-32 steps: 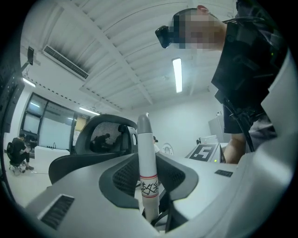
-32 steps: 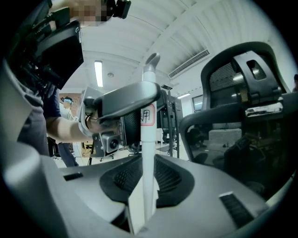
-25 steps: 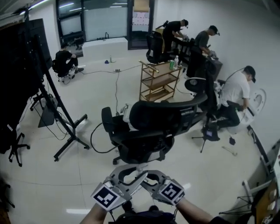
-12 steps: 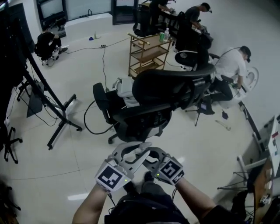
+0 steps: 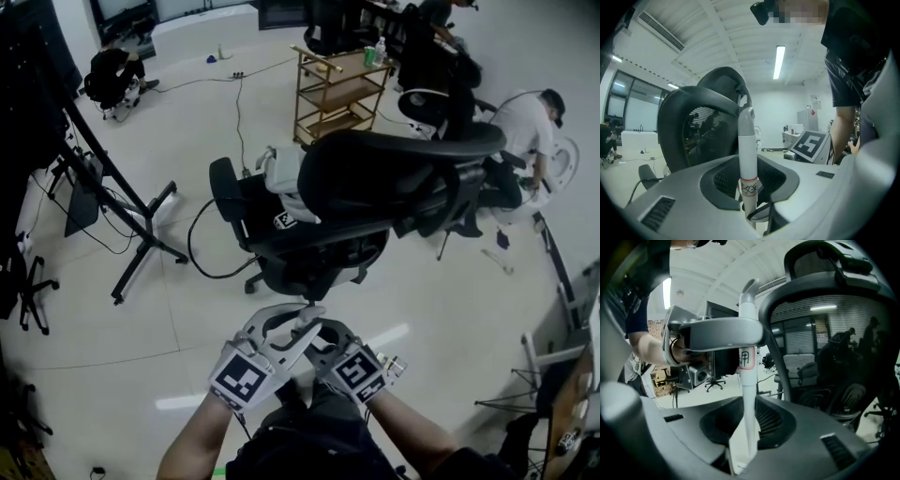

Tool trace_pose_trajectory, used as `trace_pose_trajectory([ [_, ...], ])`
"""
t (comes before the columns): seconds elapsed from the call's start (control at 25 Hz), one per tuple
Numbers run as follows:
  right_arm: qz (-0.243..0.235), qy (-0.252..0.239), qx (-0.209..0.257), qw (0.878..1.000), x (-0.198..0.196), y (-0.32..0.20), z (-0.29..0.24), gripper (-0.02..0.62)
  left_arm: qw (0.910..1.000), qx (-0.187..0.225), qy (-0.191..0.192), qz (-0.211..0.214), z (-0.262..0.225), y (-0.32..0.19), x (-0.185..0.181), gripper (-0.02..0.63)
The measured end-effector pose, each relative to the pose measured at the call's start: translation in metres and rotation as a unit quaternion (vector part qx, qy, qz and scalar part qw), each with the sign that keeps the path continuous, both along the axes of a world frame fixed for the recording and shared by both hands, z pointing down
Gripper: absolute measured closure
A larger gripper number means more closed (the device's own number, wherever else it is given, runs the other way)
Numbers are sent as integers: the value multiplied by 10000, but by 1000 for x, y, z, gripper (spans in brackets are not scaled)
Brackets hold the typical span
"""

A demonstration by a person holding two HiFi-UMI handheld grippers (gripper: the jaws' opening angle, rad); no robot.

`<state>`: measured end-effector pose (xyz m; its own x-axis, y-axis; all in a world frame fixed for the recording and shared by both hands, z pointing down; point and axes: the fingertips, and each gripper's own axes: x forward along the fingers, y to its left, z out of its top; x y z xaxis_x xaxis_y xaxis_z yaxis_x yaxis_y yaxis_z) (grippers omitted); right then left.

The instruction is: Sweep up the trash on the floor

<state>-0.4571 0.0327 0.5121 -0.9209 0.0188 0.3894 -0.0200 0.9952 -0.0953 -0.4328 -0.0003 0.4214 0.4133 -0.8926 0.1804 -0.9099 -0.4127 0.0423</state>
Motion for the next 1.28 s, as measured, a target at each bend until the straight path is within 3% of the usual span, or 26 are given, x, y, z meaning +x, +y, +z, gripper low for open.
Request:
trace_pose_trajectory([
  [0.16,75,119,-85,9999,-7,-6,24,505,9998,-175,-124,-38,26,-7,-7,505],
  [0.6,159,544,95,9983,-34,-36,92,506,9990,-302,26,-321,93,-35,-39,504],
  [0.88,373,581,-4,9976,-39,-52,110,505,9979,-443,-33,-471,112,-50,-45,500],
  [1.04,759,618,-141,9951,-35,-76,117,505,9965,-574,-151,-590,116,-49,-55,471],
  [1.16,688,677,-145,9952,-34,-80,117,505,9956,-634,-22,-683,115,-41,-57,471],
  [1.28,618,670,-119,9958,-38,-78,116,504,9949,-755,-218,-629,121,-37,-53,471],
])
